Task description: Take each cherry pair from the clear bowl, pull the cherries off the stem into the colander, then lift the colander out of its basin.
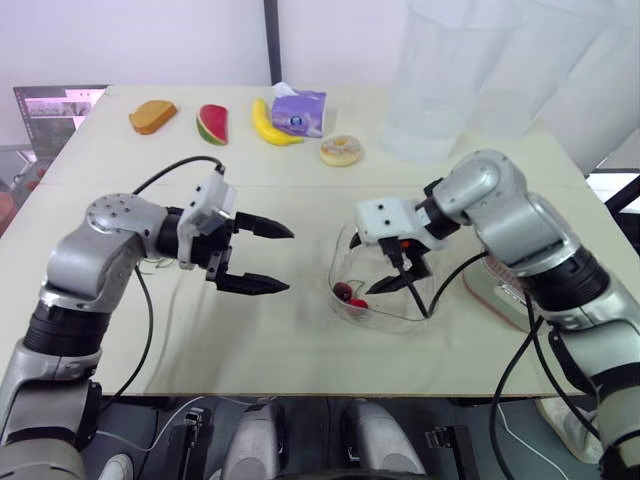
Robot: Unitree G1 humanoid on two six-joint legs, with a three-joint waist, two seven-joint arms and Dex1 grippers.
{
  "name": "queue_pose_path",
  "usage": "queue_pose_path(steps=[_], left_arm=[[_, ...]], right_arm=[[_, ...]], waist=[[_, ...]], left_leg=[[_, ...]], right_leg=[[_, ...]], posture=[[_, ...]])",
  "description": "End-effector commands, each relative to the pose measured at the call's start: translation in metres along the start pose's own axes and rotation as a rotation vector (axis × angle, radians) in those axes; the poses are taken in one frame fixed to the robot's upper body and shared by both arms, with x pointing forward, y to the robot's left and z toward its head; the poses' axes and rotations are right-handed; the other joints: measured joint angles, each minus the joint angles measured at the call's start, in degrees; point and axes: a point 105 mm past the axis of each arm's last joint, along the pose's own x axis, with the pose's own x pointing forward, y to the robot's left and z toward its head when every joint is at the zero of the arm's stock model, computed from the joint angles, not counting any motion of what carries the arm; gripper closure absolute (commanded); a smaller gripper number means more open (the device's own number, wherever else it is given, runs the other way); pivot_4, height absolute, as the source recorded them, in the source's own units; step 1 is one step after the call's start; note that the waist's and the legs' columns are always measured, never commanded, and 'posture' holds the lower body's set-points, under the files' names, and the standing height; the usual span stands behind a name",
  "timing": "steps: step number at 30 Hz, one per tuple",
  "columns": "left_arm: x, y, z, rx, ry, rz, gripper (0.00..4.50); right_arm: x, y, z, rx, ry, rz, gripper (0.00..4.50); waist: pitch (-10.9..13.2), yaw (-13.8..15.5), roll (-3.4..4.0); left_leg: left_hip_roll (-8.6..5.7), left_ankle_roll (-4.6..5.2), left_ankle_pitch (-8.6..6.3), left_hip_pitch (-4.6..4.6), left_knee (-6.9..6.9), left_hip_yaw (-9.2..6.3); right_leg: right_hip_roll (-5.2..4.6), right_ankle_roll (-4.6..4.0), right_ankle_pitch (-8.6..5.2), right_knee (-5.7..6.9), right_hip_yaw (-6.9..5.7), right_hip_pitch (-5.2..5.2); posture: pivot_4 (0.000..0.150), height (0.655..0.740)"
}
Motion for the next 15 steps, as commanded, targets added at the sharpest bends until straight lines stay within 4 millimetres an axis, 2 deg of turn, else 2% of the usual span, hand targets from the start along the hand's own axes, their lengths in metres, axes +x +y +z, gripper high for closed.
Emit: queue_pose_path(steps=[1, 8, 15], left_arm=[[0.0, -0.001, 0.006, 0.035, 0.001, 0.002, 0.02], [-0.002, -0.001, 0.005, 0.034, 0.009, 0.01, 0.02], [0.001, -0.001, 0.006, 0.037, 0.013, 0.011, 0.02]], right_arm=[[0.003, 0.001, 0.002, -0.031, 0.009, 0.006, 0.0], [0.026, 0.018, -0.002, -0.025, 0.009, 0.101, 0.0], [0.041, 0.014, -0.005, -0.012, 0.009, 0.088, 0.0]], waist=[[0.0, 0.0, 0.0], [0.0, 0.0, 0.0], [0.0, -0.07, 0.0]], left_leg=[[0.0, 0.0, 0.0, 0.0, 0.0, 0.0], [0.0, 0.0, 0.0, 0.0, 0.0, -0.01], [0.02, 0.0, 0.0, 0.0, 0.0, -0.02]], right_leg=[[0.0, 0.0, 0.0, 0.0, 0.0, 0.0], [0.0, 0.0, 0.0, 0.0, 0.0, 0.0], [0.04, 0.0, 0.0, 0.0, 0.0, 0.0]], posture=[[0.15, 0.74], [0.15, 0.74], [0.15, 0.74]])
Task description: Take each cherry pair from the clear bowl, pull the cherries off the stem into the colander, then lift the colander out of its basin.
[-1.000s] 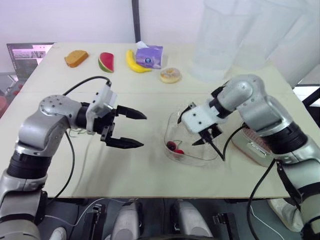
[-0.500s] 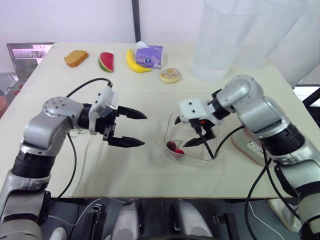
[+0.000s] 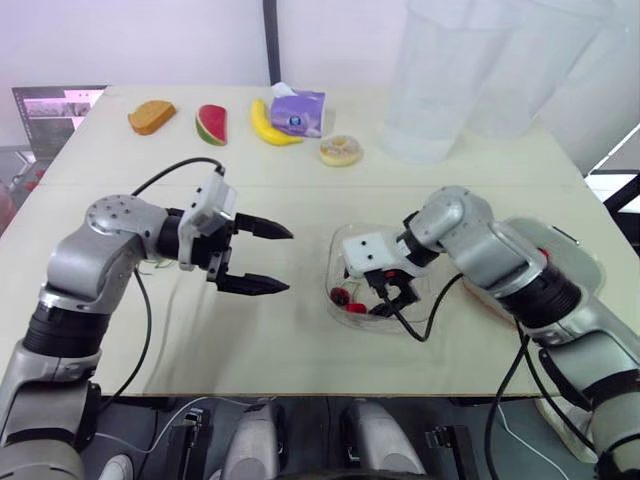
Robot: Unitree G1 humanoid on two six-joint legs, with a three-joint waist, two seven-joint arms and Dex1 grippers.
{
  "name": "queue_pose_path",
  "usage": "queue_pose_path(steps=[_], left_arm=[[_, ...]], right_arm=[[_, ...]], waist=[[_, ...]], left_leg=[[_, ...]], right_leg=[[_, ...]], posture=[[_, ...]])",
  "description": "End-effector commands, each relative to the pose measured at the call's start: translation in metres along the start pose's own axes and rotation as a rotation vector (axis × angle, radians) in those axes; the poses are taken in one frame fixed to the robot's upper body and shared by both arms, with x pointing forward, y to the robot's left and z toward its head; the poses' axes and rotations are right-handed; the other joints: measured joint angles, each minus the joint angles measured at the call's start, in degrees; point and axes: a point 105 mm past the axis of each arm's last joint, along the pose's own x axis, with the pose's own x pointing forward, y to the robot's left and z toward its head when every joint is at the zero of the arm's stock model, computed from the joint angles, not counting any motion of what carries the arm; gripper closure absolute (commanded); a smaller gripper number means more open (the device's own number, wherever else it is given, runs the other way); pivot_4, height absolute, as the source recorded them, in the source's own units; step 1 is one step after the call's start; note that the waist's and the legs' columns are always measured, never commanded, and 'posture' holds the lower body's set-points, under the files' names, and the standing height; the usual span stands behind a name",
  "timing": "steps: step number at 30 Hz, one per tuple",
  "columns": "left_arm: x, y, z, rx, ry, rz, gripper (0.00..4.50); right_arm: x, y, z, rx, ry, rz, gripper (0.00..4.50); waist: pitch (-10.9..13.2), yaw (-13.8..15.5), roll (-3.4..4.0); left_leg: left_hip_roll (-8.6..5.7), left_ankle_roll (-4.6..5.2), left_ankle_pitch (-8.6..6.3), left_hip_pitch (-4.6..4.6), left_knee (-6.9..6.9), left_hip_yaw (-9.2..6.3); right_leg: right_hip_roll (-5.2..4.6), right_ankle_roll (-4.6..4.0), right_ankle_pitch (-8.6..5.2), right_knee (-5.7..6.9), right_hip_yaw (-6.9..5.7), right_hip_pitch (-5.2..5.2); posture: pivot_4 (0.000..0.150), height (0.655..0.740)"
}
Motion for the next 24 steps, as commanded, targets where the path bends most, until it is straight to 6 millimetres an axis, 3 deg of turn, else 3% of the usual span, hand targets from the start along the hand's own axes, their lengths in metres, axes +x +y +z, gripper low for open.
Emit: queue_pose_path(steps=[1, 7, 10, 15, 16, 24], left_arm=[[0.001, -0.001, 0.009, 0.044, 0.006, -0.001, 0.02], [0.003, 0.002, 0.011, 0.053, 0.007, 0.005, 0.02], [0.003, 0.003, 0.012, 0.055, 0.007, 0.008, 0.0], [0.003, 0.004, 0.014, 0.059, 0.01, 0.011, 0.0], [0.003, 0.004, 0.014, 0.059, 0.01, 0.011, 0.0], [0.004, 0.004, 0.016, 0.063, 0.012, 0.012, 0.0]], right_arm=[[0.004, -0.004, 0.0, -0.015, 0.002, -0.019, 0.0], [0.01, -0.003, -0.001, -0.014, 0.002, -0.01, 0.0], [0.014, -0.002, -0.001, -0.013, -0.001, -0.005, 0.97], [0.017, -0.003, -0.001, -0.011, -0.002, -0.016, 3.41], [0.016, -0.004, -0.001, -0.011, -0.002, -0.021, 3.65], [0.005, -0.013, 0.003, -0.022, -0.004, -0.067, 3.65]], waist=[[0.0, 0.04, 0.0], [0.0, 0.13, 0.0], [0.0, 0.11, 0.0], [0.0, 0.05, 0.0], [0.0, 0.07, 0.0], [0.0, 0.08, 0.0]], left_leg=[[0.0, 0.0, 0.0, 0.0, 0.0, 0.0], [-0.01, 0.0, 0.0, 0.0, 0.0, 0.01], [-0.01, 0.0, 0.0, 0.0, 0.0, 0.0], [-0.01, 0.0, 0.0, 0.0, 0.0, 0.0], [-0.01, 0.0, 0.0, 0.0, 0.0, 0.0], [-0.01, 0.0, 0.0, 0.0, 0.0, 0.0]], right_leg=[[0.0, 0.0, 0.0, 0.0, 0.0, 0.0], [-0.02, 0.0, 0.0, 0.0, 0.0, 0.01], [-0.01, 0.0, 0.0, 0.0, 0.0, 0.01], [-0.01, 0.0, 0.0, 0.0, 0.0, 0.0], [0.0, 0.0, 0.0, 0.0, 0.0, 0.0], [-0.01, 0.0, 0.0, 0.0, 0.0, 0.0]], posture=[[0.15, 0.74], [0.15, 0.74], [0.15, 0.74], [0.15, 0.74], [0.15, 0.74], [0.15, 0.74]])
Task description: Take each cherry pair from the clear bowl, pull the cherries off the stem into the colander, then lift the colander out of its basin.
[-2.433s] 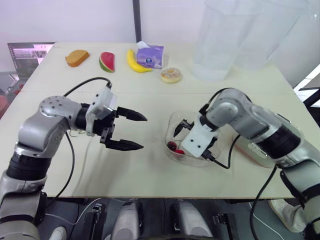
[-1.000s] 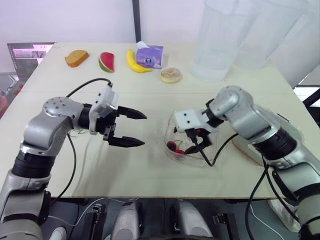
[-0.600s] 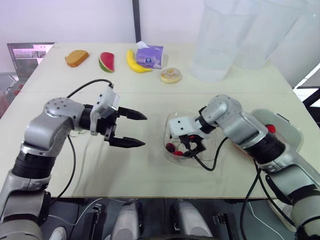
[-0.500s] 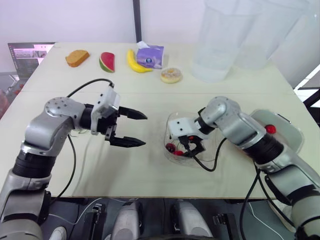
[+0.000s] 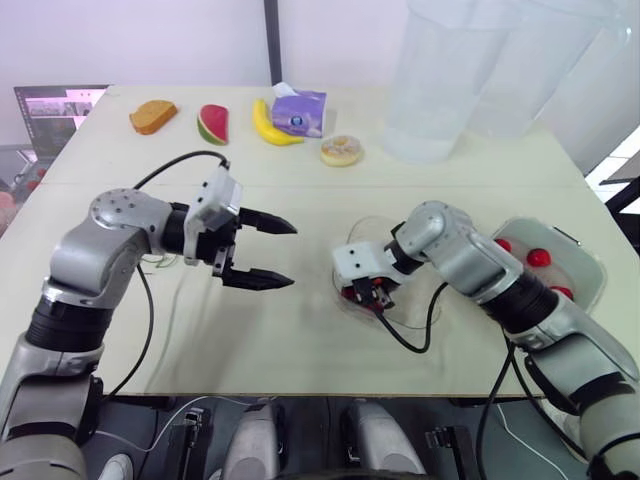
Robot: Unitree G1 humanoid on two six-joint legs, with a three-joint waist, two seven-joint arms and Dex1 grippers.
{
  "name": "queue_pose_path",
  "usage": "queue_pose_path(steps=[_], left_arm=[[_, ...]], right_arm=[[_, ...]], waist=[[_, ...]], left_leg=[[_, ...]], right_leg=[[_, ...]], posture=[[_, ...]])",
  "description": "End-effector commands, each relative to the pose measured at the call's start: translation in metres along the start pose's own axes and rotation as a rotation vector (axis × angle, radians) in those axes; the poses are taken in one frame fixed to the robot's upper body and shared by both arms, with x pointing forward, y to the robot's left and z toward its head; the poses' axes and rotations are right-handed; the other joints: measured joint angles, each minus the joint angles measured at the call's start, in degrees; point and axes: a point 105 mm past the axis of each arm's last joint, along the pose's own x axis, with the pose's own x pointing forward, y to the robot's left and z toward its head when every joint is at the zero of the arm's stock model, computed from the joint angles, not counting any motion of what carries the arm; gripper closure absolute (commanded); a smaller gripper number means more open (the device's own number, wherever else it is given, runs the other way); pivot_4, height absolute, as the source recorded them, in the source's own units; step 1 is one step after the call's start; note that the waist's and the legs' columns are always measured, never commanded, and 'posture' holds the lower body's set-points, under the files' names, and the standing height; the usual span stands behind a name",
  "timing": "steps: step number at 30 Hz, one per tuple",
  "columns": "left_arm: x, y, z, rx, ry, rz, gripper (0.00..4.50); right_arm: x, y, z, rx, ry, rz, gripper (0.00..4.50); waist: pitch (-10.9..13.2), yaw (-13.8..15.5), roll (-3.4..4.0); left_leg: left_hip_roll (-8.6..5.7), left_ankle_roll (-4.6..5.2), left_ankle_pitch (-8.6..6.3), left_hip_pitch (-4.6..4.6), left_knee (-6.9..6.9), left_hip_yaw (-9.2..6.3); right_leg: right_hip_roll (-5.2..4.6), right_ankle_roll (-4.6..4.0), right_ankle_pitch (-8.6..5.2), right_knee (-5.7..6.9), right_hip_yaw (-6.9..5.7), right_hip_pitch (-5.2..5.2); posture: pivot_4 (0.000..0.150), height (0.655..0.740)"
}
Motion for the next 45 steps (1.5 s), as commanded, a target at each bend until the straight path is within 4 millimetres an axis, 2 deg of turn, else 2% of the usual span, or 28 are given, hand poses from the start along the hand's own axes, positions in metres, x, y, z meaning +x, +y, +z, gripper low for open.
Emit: queue_pose_path(steps=[1, 18, 31, 36, 40, 45], left_arm=[[0.0, 0.0, 0.01, 0.043, 0.0, 0.001, 0.0], [0.002, 0.0, 0.011, 0.034, -0.009, -0.003, 0.0], [0.005, 0.0, 0.014, 0.012, -0.044, -0.001, 0.0], [0.005, 0.003, 0.02, -0.022, -0.085, 0.01, 0.0], [0.006, 0.007, 0.027, -0.052, -0.126, 0.012, 0.0], [0.008, 0.018, 0.042, -0.121, -0.21, -0.01, 0.0]], right_arm=[[-0.018, -0.012, 0.012, -0.045, -0.014, -0.07, 3.65], [-0.074, -0.015, 0.025, -0.022, -0.08, -0.235, 3.65], [-0.119, 0.002, 0.05, -0.06, -0.198, -0.462, 3.65], [-0.122, 0.021, 0.055, -0.23, -0.157, -0.569, 3.65], [-0.122, 0.026, 0.064, -0.475, -0.12, -0.694, 3.65], [-0.111, 0.044, 0.079, -0.814, -0.139, -0.747, 3.65]], waist=[[0.0, 0.0, 0.0], [0.0, 0.03, 0.0], [0.0, 0.09, 0.0], [0.0, 0.22, 0.0], [0.0, 0.16, 0.0], [0.0, 0.15, 0.0]], left_leg=[[0.0, 0.0, 0.0, 0.0, 0.0, 0.0], [0.0, 0.0, 0.0, 0.0, 0.0, 0.0], [0.0, 0.01, -0.01, -0.01, -0.02, 0.0], [-0.01, 0.02, -0.01, -0.03, -0.02, -0.01], [-0.01, 0.01, -0.01, -0.02, -0.01, -0.01], [-0.01, -0.01, 0.0, -0.02, 0.0, -0.02]], right_leg=[[0.0, 0.0, 0.0, 0.0, 0.0, 0.0], [-0.01, 0.0, 0.0, 0.0, 0.0, 0.0], [-0.03, 0.0, 0.0, -0.01, 0.01, 0.0], [-0.03, 0.0, 0.0, -0.04, 0.01, 0.01], [0.0, 0.0, 0.0, -0.03, 0.02, 0.01], [0.06, 0.01, 0.0, -0.03, 0.02, 0.02]], posture=[[0.15, 0.74], [0.15, 0.74], [0.15, 0.74], [0.15, 0.74], [0.15, 0.74], [0.15, 0.74]])
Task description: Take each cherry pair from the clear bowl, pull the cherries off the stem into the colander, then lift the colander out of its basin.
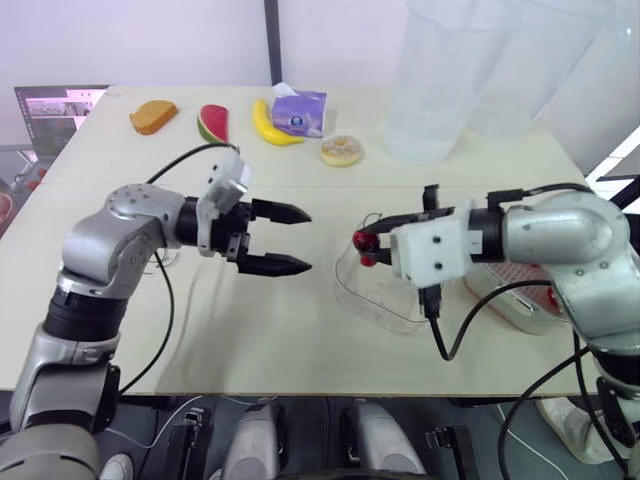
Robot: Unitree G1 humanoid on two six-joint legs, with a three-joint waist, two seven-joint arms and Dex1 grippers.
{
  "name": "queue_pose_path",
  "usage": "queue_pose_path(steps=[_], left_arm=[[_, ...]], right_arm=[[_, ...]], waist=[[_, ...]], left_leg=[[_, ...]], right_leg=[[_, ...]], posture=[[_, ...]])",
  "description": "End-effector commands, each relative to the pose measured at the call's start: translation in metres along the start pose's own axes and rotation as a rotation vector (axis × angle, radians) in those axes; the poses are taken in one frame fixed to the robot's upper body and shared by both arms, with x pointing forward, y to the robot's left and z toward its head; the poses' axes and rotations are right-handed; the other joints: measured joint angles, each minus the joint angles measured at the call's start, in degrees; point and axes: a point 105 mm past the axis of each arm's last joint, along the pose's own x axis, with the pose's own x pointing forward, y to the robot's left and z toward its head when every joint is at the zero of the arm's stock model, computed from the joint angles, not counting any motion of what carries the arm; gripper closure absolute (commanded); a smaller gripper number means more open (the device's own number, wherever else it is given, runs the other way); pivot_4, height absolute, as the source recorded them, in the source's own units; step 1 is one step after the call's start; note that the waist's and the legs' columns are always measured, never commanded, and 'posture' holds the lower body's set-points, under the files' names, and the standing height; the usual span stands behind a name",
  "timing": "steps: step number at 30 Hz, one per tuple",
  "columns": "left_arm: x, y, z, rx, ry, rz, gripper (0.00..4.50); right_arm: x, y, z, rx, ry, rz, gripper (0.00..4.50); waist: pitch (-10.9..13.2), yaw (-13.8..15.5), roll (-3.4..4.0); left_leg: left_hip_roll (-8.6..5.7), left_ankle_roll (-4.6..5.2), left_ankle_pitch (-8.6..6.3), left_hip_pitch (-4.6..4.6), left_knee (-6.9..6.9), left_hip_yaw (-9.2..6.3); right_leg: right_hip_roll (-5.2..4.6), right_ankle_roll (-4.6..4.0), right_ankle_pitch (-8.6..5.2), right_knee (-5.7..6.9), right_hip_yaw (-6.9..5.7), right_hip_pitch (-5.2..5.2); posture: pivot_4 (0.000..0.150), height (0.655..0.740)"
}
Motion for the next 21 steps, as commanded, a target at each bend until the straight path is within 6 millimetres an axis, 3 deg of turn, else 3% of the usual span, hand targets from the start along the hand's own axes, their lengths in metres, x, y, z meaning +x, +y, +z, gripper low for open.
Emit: queue_pose_path(steps=[1, 7, 12, 17, 21], left_arm=[[-0.001, 0.003, 0.022, -0.012, -0.081, -0.018, 0.0], [0.005, 0.007, 0.036, -0.115, -0.133, -0.109, 0.0], [0.011, 0.004, 0.033, -0.206, -0.15, -0.203, 0.0], [0.03, 0.007, 0.022, -0.285, -0.137, -0.226, 0.0], [0.037, 0.008, 0.026, -0.312, -0.16, -0.231, 0.0]], right_arm=[[-0.003, 0.001, 0.023, -0.276, -0.096, -0.052, 3.65], [0.003, 0.014, 0.02, -0.636, -0.187, -0.119, 3.65], [0.007, 0.004, 0.022, -0.732, -0.249, -0.216, 3.65], [0.014, 0.002, 0.019, -0.755, -0.262, -0.21, 3.65], [0.017, 0.001, 0.018, -0.759, -0.266, -0.203, 3.65]], waist=[[0.0, -0.01, 0.0], [0.0, -0.13, 0.0], [0.0, -0.31, 0.0], [0.0, 0.06, 0.0], [0.0, -0.06, 0.0]], left_leg=[[0.0, -0.01, 0.01, 0.0, 0.0, 0.01], [-0.02, -0.2, 0.12, 0.03, 0.02, 0.02], [0.01, -0.44, 0.26, 0.05, 0.01, 0.02], [0.0, -0.45, 0.26, 0.11, 0.02, 0.0], [-0.02, -0.44, 0.26, 0.11, 0.02, 0.0]], right_leg=[[0.0, 0.0, 0.0, 0.0, 0.0, 0.0], [0.01, 0.01, 0.0, 0.0, 0.0, 0.04], [0.02, 0.0, 0.0, 0.02, 0.01, 0.03], [-0.02, 0.0, 0.0, 0.02, 0.0, 0.13], [-0.05, 0.0, 0.0, 0.01, 0.01, 0.13]], posture=[[0.15, 0.74], [0.15, 0.74], [0.15, 0.74], [0.15, 0.74], [0.15, 0.74]])
